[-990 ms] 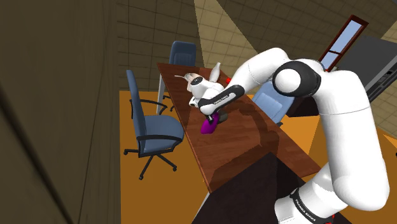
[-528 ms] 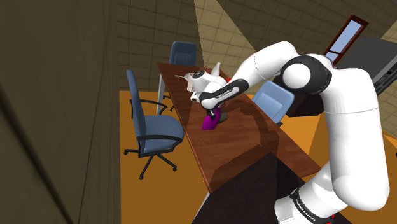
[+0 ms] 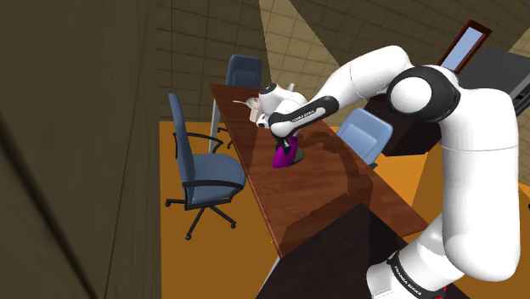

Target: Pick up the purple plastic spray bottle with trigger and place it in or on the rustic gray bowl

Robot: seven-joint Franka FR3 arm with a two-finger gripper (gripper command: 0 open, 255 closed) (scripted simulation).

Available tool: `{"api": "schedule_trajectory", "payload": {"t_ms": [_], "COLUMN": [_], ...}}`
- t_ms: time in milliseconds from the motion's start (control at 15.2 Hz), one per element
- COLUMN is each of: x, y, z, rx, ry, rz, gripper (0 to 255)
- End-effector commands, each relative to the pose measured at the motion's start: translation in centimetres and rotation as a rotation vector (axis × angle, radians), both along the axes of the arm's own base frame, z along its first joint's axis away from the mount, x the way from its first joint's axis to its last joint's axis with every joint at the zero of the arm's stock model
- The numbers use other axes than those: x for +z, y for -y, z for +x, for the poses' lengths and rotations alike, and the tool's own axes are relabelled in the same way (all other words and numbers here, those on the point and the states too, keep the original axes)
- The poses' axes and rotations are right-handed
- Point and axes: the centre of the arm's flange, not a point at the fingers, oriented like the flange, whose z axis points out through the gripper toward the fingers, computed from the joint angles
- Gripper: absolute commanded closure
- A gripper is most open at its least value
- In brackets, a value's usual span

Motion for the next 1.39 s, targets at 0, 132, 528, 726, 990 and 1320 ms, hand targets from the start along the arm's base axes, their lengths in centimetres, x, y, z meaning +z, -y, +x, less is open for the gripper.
{"api": "schedule_trajectory", "payload": {"t_ms": [0,132,528,726,990,1320], "x": [1.1,2.1,3.3,3.2,3.0,2.8], "y": [0.0,0.0,3.4,6.7,11.2,16.8], "z": [0.0,0.0,2.1,4.2,7.0,10.6], "rx": [0.0,0.0,0.0,0.0,0.0,0.0], "ry": [0.0,0.0,0.0,0.0,0.0,0.0], "rz": [0.0,0.0,0.0,0.0,0.0,0.0], "gripper": [255,255,255,255,255,255]}}
